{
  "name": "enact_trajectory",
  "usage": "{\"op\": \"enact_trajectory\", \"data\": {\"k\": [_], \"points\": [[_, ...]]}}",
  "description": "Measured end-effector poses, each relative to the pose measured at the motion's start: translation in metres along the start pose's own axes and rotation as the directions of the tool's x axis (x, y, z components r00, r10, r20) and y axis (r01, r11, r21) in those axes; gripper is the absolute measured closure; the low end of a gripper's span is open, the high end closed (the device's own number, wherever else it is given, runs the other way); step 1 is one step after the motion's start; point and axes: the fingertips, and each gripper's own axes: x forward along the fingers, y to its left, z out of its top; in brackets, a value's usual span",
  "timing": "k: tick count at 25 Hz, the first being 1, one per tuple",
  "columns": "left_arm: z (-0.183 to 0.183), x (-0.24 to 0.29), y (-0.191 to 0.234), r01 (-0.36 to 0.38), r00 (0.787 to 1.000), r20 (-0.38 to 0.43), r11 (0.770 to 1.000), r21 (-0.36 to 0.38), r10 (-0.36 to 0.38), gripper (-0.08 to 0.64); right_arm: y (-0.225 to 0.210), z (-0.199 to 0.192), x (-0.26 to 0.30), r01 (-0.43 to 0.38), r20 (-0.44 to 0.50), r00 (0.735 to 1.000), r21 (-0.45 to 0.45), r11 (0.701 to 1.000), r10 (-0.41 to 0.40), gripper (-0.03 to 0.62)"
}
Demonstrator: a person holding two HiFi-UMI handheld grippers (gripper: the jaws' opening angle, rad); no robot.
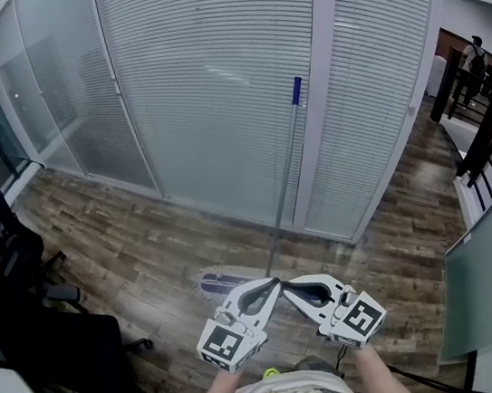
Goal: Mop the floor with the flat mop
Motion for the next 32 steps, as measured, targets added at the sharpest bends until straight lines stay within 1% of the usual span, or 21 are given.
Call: {"op": "enact_trajectory", "data": {"k": [3, 5, 7, 10, 13, 15, 18, 23, 26, 32], "points": [[0.003, 0.002, 0.001, 0.008, 1.000, 0.009, 1.000, 0.015, -0.008, 0.548, -0.002, 0.003, 0.001, 0.016, 0.027, 1.000, -0.021, 1.000, -0.015, 0.556], [0.003, 0.005, 0.004, 0.012, 1.000, 0.009, 1.000, 0.019, -0.012, 0.548, -0.007, 0.002, 0.001, 0.038, 0.031, 0.999, -0.004, 0.999, -0.037, 0.555], [-0.002, 0.009, 0.007, 0.013, 1.000, -0.002, 1.000, 0.012, -0.013, 0.546, -0.016, -0.003, 0.001, 0.066, 0.026, 0.998, 0.002, 0.998, -0.066, 0.555], [-0.011, 0.013, 0.009, 0.014, 1.000, -0.017, 1.000, -0.003, -0.014, 0.546, -0.032, -0.016, -0.003, 0.109, -0.013, 0.994, 0.030, 0.994, -0.109, 0.555], [-0.019, 0.020, 0.014, 0.016, 0.999, -0.044, 1.000, 0.012, -0.015, 0.546, -0.052, -0.024, 0.000, 0.146, -0.009, 0.989, 0.072, 0.987, -0.145, 0.555], [-0.025, 0.026, 0.022, 0.015, 0.998, -0.061, 1.000, 0.018, -0.014, 0.546, -0.064, -0.029, 0.007, 0.158, -0.010, 0.988, 0.082, 0.984, -0.157, 0.555], [-0.029, 0.040, 0.036, 0.018, 0.996, -0.084, 0.999, 0.028, -0.015, 0.546, -0.083, -0.033, 0.023, 0.158, -0.020, 0.987, 0.071, 0.985, -0.157, 0.555], [-0.035, 0.078, 0.066, 0.017, 0.994, -0.106, 0.999, 0.044, -0.013, 0.546, -0.128, -0.038, 0.046, 0.153, -0.020, 0.988, 0.066, 0.986, -0.152, 0.555], [-0.041, 0.103, 0.086, 0.008, 0.993, -0.119, 0.999, 0.033, -0.004, 0.546, -0.158, -0.044, 0.055, 0.153, -0.019, 0.988, 0.080, 0.985, -0.152, 0.555], [-0.047, 0.170, 0.134, -0.011, 0.991, -0.135, 1.000, 0.020, 0.013, 0.546, -0.241, -0.053, 0.073, 0.143, -0.026, 0.990, 0.096, 0.985, -0.141, 0.555]]}}
